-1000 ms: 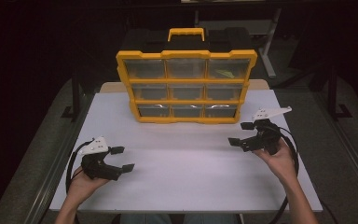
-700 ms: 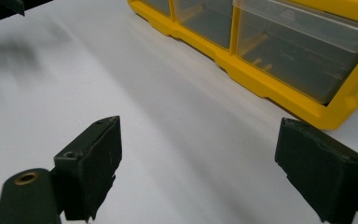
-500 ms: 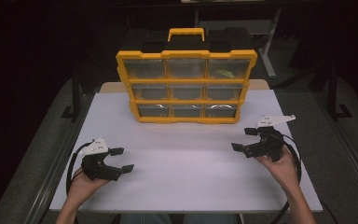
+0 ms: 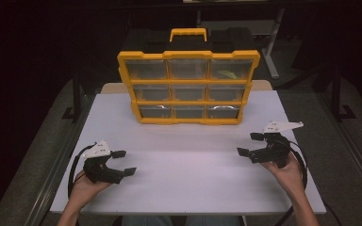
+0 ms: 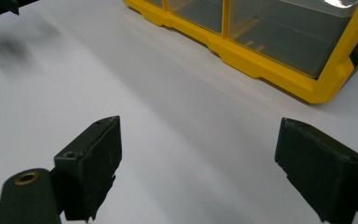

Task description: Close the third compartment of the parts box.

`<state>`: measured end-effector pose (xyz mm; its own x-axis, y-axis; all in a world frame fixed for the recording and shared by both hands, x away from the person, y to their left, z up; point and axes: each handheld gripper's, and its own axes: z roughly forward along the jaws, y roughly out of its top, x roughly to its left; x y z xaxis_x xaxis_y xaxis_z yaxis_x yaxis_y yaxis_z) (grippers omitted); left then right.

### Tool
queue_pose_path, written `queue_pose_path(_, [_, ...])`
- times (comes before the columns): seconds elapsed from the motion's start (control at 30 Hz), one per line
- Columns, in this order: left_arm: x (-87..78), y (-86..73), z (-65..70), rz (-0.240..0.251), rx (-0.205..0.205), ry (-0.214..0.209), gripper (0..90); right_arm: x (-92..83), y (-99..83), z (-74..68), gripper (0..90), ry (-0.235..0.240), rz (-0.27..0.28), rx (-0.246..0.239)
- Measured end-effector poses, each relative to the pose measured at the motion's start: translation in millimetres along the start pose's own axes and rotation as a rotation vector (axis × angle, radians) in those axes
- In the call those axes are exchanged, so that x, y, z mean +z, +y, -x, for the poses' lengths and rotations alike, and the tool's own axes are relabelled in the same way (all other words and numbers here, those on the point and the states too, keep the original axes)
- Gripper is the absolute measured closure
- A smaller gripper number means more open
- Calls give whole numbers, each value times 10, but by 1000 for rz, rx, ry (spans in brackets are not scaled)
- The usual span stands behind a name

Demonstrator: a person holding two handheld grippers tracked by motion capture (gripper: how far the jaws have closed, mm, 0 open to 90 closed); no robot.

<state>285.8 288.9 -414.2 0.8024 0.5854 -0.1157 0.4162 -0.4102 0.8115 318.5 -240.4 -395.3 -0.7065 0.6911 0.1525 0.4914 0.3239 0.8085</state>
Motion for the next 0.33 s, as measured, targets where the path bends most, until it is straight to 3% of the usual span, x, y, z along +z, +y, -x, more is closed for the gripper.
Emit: queue_pose_path(0.33, [28,-10,-3,-1,-4,-1,191,-1,-77,9,138,-15,-5,2])
